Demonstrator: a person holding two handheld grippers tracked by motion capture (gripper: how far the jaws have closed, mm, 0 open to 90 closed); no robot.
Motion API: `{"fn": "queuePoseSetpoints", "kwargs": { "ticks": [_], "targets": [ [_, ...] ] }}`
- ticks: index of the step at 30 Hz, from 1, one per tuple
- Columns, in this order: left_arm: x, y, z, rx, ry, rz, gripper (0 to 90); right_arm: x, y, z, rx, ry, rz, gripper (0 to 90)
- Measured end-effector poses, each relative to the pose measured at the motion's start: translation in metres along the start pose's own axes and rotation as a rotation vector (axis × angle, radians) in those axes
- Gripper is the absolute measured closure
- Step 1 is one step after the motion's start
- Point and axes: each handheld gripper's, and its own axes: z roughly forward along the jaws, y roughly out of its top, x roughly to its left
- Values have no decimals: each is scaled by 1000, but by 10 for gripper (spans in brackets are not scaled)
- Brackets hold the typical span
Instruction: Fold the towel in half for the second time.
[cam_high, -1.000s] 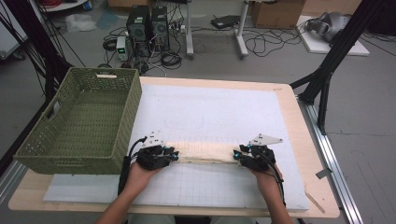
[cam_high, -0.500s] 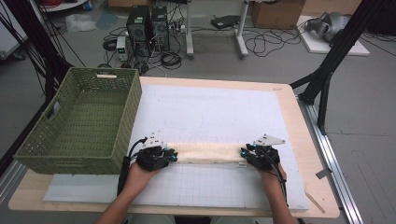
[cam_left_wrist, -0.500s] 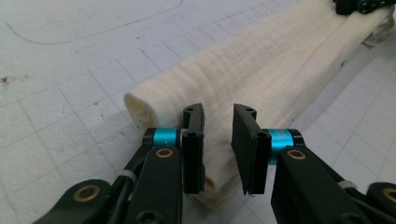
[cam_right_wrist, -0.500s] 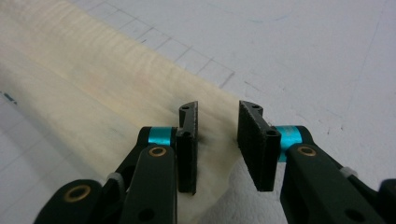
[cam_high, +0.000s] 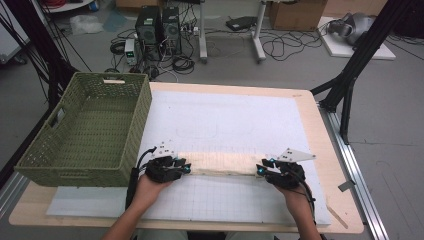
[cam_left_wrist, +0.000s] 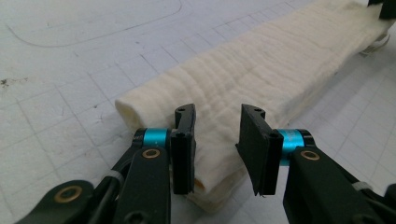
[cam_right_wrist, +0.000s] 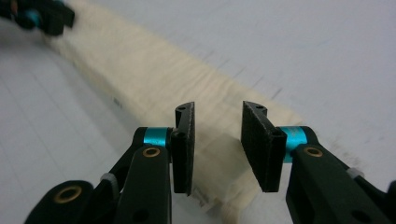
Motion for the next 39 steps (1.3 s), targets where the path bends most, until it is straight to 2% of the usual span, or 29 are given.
{"fn": "queuePoseSetpoints", "kwargs": {
  "ticks": [2, 4, 7, 9, 12, 22, 25, 28, 30, 34, 36, 37, 39],
  "targets": [
    [0, 0, 0, 3, 1, -1, 663, -2, -4, 7, 54, -15, -6, 663],
    [0, 0, 1, 10, 6, 1, 669, -6, -8, 11, 82, -38, -6, 675],
    [-1, 0, 0, 14, 13, 2, 685, -11, -8, 11, 86, -79, -4, 675],
    [-1, -1, 0, 18, 20, 10, 693, -13, -9, 11, 83, -77, 7, 674],
    [-1, -1, -1, 19, 22, 12, 697, -12, -9, 11, 88, -85, -2, 674],
    [0, -2, -2, 9, 19, -5, 697, -14, -10, 11, 91, -94, 0, 642],
    [0, -3, -8, -42, 44, 19, 664, -14, -9, 9, 68, -90, 5, 610],
    [4, 1, -16, -110, 59, 13, 632, -13, -7, -1, 18, -95, -4, 555],
    [5, 4, -21, -148, 67, 16, 599, -12, -5, -8, -17, -102, 6, 508],
    [6, 9, -28, -199, 74, 2, 477, -13, -4, -20, -47, -154, 16, 366],
    [6, 11, -32, -218, 59, -6, 433, -15, -5, -25, -67, -178, 35, 299],
    [7, 13, -34, -228, 54, -9, 418, -16, -5, -29, -80, -188, 55, 292],
    [7, 16, -39, -266, 61, -14, 358, -18, -6, -35, -96, -211, 60, 267]
  ]
}}
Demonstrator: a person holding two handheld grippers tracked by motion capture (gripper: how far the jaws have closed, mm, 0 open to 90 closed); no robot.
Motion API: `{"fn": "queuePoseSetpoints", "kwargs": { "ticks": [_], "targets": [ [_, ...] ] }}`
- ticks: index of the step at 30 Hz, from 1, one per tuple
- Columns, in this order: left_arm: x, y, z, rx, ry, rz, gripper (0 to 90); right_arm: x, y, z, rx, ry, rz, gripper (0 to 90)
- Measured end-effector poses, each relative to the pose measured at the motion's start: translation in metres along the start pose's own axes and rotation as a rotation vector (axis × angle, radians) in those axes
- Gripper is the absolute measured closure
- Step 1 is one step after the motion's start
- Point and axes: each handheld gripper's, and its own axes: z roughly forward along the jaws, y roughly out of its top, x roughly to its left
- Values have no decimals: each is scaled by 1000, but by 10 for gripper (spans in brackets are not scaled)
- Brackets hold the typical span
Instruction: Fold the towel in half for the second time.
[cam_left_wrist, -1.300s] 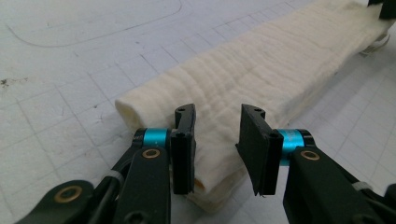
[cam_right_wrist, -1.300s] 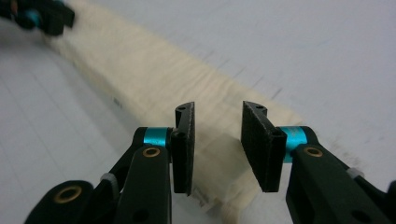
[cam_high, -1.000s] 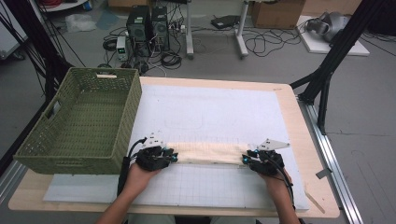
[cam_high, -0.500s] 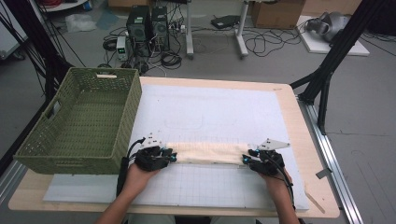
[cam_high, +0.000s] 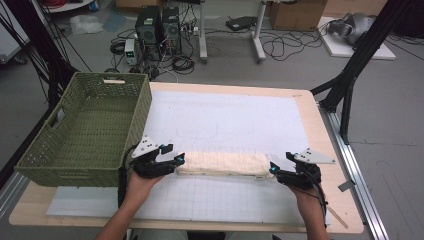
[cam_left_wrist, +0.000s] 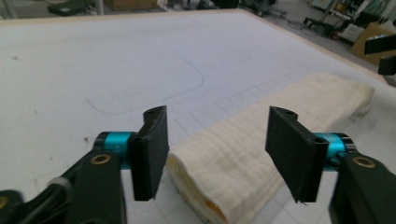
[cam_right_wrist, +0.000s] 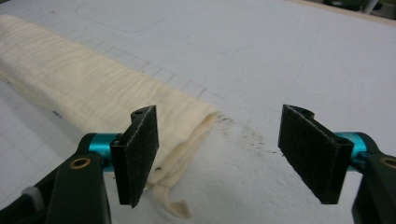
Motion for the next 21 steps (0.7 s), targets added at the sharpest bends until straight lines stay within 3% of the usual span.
{"fn": "queuePoseSetpoints", "kwargs": {
  "ticks": [2, 6, 9, 21],
  "targets": [
    [1, 5, -4, -31, 9, -6, 293, -2, 0, -5, -13, -31, -6, 236],
    [4, 8, -8, -41, 35, -8, 193, -4, 0, -10, -23, -71, -11, 196],
    [8, 6, -8, -34, 41, -10, 180, -5, 2, -11, -38, -101, -22, 139],
    [10, 5, -6, -16, 32, -6, 183, -9, 0, -8, -30, -71, 2, 120]
  ]
}}
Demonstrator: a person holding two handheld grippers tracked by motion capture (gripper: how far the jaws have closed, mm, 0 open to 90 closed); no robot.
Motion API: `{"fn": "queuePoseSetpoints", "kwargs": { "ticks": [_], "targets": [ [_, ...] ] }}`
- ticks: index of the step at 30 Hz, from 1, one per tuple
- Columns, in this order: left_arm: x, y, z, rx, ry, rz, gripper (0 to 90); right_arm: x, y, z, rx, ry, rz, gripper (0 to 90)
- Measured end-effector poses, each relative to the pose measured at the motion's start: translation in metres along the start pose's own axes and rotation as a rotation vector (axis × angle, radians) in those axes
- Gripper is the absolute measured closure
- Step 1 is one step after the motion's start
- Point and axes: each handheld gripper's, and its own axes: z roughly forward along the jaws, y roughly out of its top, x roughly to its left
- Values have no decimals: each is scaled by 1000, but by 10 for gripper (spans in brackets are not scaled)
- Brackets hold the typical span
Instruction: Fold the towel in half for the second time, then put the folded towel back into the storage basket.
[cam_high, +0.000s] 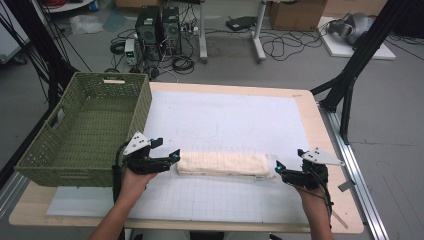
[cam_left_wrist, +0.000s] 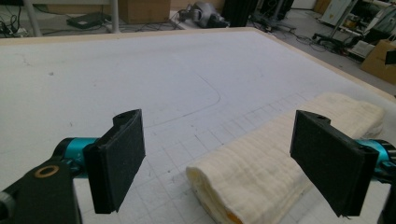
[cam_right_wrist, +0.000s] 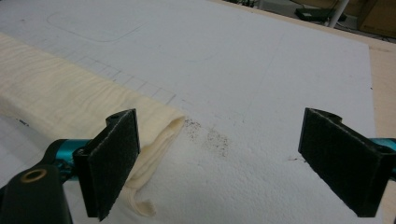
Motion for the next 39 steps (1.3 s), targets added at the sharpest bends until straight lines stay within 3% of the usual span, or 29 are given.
{"fn": "queuePoseSetpoints", "kwargs": {
  "ticks": [15, 20, 24, 27, 29, 33, 39],
  "targets": [
    [0, -2, 3, 14, 5, 8, 193, -2, -2, 0, -5, 14, 32, 120],
    [-2, -6, 3, 11, 6, 1, 193, 0, 0, 3, -6, 22, 20, 120],
    [-3, -12, 6, 54, 16, 7, 198, 2, 1, 4, -7, 30, 14, 120],
    [0, -17, 9, 89, 19, -11, 219, 2, 1, 4, -6, 31, 15, 120],
    [2, -19, 10, 105, 7, -28, 279, 1, 1, 4, -10, 32, 16, 120],
    [3, -20, 11, 120, 17, -37, 293, 2, 0, 6, -1, 35, 15, 120],
    [-6, -24, 20, 184, -8, -36, 333, 4, 0, 9, 6, 45, 10, 120]
  ]
}}
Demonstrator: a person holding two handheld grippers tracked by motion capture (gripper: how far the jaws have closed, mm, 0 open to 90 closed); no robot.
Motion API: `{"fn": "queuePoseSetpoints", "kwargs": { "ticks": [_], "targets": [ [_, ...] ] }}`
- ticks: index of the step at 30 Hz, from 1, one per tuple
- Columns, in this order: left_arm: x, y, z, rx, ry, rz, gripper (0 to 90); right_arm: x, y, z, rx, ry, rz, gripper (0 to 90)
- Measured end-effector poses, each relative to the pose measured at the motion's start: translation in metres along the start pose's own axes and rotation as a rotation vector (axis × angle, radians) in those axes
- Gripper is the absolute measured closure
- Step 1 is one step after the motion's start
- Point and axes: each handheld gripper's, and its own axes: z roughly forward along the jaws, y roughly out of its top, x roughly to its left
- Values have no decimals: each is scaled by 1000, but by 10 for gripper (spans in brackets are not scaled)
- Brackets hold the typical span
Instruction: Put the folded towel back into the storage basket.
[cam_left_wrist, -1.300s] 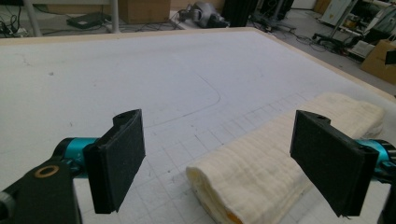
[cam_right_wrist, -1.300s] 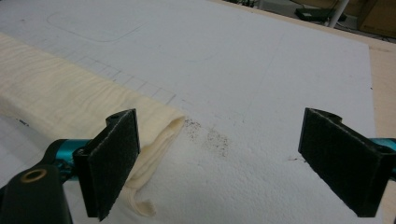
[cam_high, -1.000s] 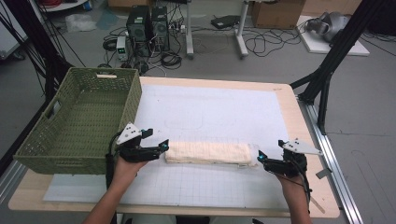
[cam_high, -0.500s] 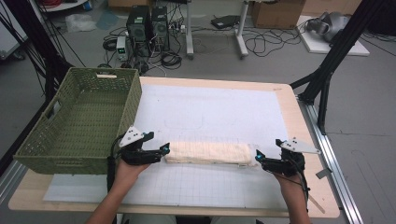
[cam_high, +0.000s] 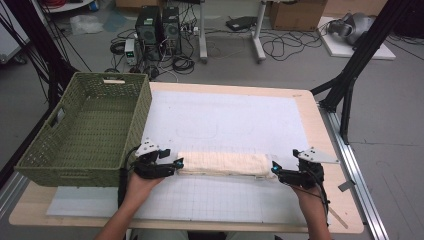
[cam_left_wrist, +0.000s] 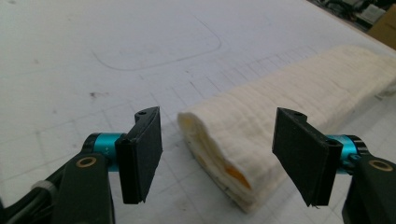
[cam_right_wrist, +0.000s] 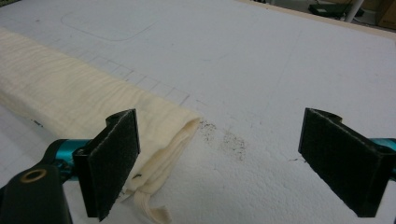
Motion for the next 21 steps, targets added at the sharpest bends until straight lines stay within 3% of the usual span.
{"fn": "queuePoseSetpoints", "kwargs": {
  "ticks": [6, 8, 11, 15, 21],
  "targets": [
    [-5, -6, 10, 97, 60, 22, 388, 1, -1, 1, 8, 6, -5, 120],
    [-7, -7, 12, 124, 56, 42, 431, 1, -1, 2, 9, 8, -8, 120],
    [-12, -7, 13, 134, 64, 88, 509, 3, -1, 3, 19, 11, -8, 120],
    [-12, -7, 13, 136, 37, 92, 600, 7, 1, 7, 34, -4, -24, 120],
    [-14, -8, 14, 136, 11, 117, 756, 14, 2, 14, 68, 13, -32, 120]
  ]
}}
